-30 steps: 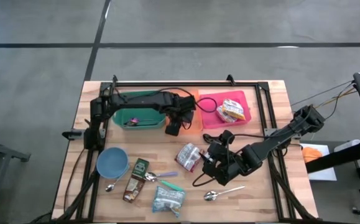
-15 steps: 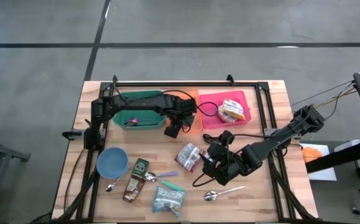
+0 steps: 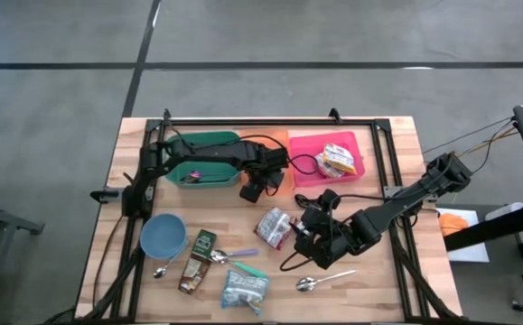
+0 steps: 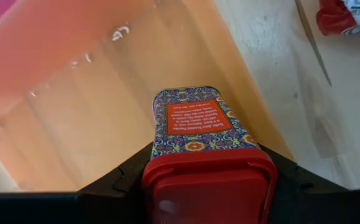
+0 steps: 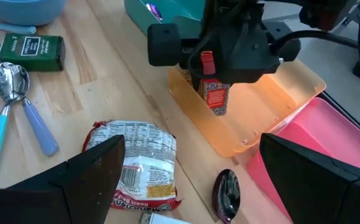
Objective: Pick & Place Food Item
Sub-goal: Put the red seasoning can into the orange bin
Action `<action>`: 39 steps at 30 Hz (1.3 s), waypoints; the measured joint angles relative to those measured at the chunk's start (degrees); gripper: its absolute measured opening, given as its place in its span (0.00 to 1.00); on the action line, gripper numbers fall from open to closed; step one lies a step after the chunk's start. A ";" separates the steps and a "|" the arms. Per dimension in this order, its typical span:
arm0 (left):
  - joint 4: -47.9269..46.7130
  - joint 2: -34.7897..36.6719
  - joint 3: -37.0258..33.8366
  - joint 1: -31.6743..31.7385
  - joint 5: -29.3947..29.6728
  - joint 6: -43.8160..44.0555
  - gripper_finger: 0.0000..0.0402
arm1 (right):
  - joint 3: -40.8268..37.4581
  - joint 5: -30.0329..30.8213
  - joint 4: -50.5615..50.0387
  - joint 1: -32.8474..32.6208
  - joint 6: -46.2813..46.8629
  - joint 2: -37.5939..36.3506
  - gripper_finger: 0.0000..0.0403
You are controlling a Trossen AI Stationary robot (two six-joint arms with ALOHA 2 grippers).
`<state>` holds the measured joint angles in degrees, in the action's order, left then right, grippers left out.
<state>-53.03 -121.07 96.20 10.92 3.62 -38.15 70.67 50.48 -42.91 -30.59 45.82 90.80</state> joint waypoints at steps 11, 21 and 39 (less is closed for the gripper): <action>-2.74 -0.06 0.00 0.04 1.88 0.61 0.50 | -0.04 0.00 0.00 0.00 0.02 0.00 0.91; -2.88 -0.29 0.00 -0.17 2.12 3.42 0.59 | -0.04 -0.10 0.22 0.00 0.50 0.02 0.91; -2.84 -0.27 0.00 -0.17 2.48 9.93 0.61 | -0.09 -1.14 0.30 0.00 0.68 0.02 0.91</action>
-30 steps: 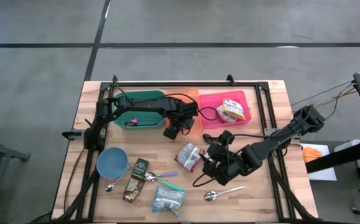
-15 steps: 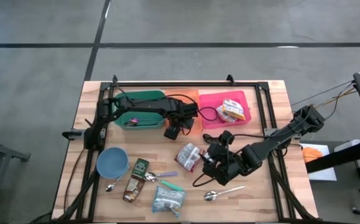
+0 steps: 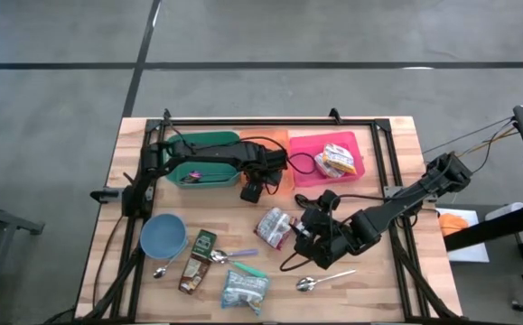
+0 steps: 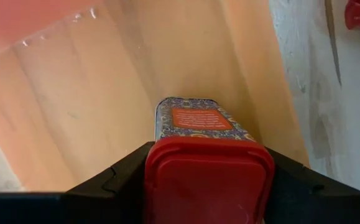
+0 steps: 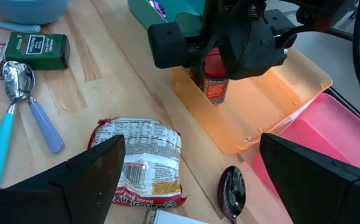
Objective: Pick & Place Food Item
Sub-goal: Put the red seasoning can into the orange bin
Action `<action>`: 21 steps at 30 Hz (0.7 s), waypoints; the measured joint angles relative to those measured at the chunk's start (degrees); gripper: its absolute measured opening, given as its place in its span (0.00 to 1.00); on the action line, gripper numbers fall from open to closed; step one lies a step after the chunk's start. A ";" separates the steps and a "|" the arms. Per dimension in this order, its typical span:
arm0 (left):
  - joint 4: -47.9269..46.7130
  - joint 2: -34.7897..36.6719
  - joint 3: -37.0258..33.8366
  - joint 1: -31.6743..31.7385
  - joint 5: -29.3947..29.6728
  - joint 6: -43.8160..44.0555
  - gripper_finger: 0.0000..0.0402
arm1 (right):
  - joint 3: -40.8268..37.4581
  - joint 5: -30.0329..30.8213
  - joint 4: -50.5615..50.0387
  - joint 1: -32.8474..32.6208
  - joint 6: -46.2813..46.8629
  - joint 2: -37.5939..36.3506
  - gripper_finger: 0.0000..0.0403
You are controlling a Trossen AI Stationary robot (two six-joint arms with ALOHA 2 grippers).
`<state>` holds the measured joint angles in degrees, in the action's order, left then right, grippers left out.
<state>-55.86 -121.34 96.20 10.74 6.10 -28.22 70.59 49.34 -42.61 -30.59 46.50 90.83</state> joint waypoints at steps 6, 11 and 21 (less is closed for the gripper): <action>-0.73 0.04 0.00 -0.21 1.68 0.26 0.61 | 0.00 -0.13 0.02 0.00 -0.07 0.00 0.91; -0.82 0.07 0.00 -0.42 2.81 1.13 0.61 | 0.00 -0.21 0.06 0.00 -0.06 0.00 0.91; -2.53 0.24 0.00 -0.71 5.94 1.75 0.61 | 0.00 -0.57 0.13 0.00 -0.02 0.00 0.91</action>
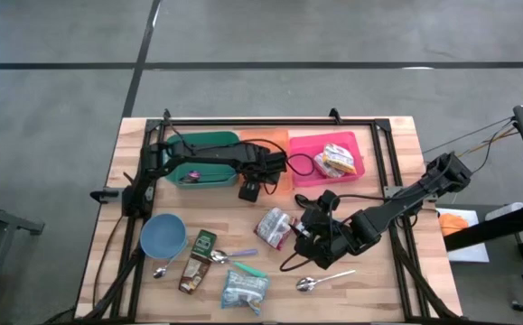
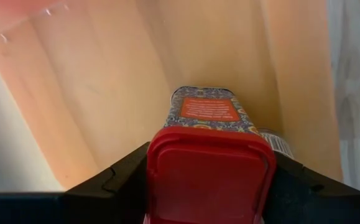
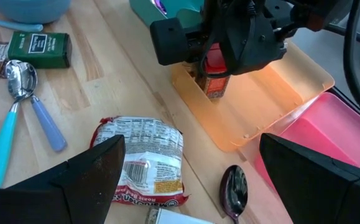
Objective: Pick & Place Food Item
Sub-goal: Put the red seasoning can into the orange bin
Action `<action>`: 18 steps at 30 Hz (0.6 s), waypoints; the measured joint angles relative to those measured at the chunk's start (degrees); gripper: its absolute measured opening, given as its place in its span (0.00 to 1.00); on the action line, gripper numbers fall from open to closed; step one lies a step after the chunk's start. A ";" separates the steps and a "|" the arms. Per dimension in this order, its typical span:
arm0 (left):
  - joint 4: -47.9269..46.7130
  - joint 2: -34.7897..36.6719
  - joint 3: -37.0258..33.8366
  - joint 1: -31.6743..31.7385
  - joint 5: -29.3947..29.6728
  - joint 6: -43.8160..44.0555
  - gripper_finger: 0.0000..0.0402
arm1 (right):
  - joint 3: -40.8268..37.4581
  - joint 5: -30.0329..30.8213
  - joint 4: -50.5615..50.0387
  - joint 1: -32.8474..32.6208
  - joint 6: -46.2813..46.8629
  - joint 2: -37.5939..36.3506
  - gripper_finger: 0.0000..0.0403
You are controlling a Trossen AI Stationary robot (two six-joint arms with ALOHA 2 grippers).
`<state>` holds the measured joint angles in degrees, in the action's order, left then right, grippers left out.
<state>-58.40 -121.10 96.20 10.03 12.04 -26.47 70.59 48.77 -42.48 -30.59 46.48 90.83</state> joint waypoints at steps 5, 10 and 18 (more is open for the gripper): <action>-0.36 0.02 0.00 -0.21 -0.01 -0.09 0.61 | 0.00 -0.86 -0.02 -0.02 -0.02 0.00 0.91; -0.36 0.04 0.00 -0.30 -0.14 -2.44 0.61 | 0.00 -1.31 -0.04 -0.04 -0.02 0.02 0.91; -0.28 0.07 0.00 -0.46 0.36 -2.12 0.63 | 0.00 -1.29 -0.07 -0.02 -0.17 0.02 0.91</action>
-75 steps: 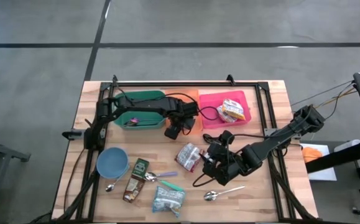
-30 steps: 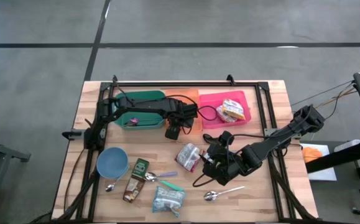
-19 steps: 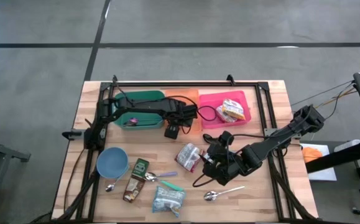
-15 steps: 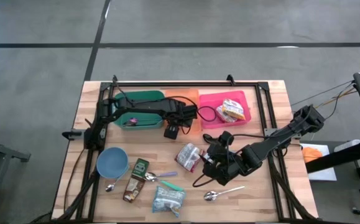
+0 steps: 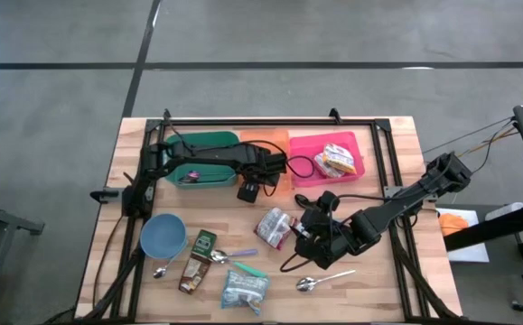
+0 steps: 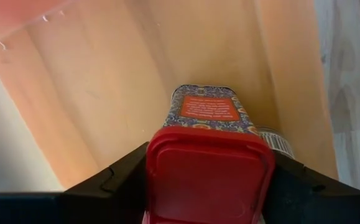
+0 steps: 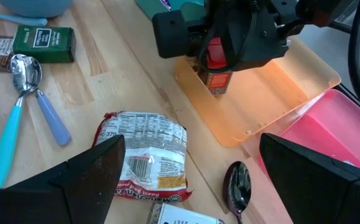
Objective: Pick & Place Food Item
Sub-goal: Put the red seasoning can into the orange bin, then put the violet spoon into the green bin
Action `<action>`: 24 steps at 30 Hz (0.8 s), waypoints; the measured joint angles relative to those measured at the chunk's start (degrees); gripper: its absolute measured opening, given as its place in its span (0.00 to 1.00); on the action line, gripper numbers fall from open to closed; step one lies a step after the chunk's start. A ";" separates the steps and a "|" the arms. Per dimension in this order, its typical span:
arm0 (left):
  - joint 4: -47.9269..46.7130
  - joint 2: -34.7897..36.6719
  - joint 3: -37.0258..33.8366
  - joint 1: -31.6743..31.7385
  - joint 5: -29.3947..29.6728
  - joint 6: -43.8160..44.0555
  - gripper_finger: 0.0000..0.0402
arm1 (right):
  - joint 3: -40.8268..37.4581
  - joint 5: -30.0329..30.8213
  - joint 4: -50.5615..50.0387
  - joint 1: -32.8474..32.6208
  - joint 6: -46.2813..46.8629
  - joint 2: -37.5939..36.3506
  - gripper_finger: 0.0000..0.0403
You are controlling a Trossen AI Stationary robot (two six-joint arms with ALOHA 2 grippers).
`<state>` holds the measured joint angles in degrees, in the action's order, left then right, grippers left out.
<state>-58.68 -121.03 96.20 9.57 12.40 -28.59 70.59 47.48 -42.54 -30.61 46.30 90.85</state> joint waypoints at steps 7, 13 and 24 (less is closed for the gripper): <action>0.12 0.00 0.00 -0.54 0.09 0.10 0.85 | 0.00 0.00 -0.05 0.00 -0.02 0.00 0.91; -2.33 0.22 0.00 -1.08 0.33 0.10 0.99 | 0.00 0.00 -0.09 0.00 -0.02 0.00 0.91; -4.09 2.82 1.38 -1.45 -0.40 1.73 0.87 | 0.00 0.02 -0.08 0.00 -0.02 0.00 0.91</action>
<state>-62.78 -118.21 97.59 8.12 12.00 -26.86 70.59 47.51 -42.62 -30.61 46.28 90.85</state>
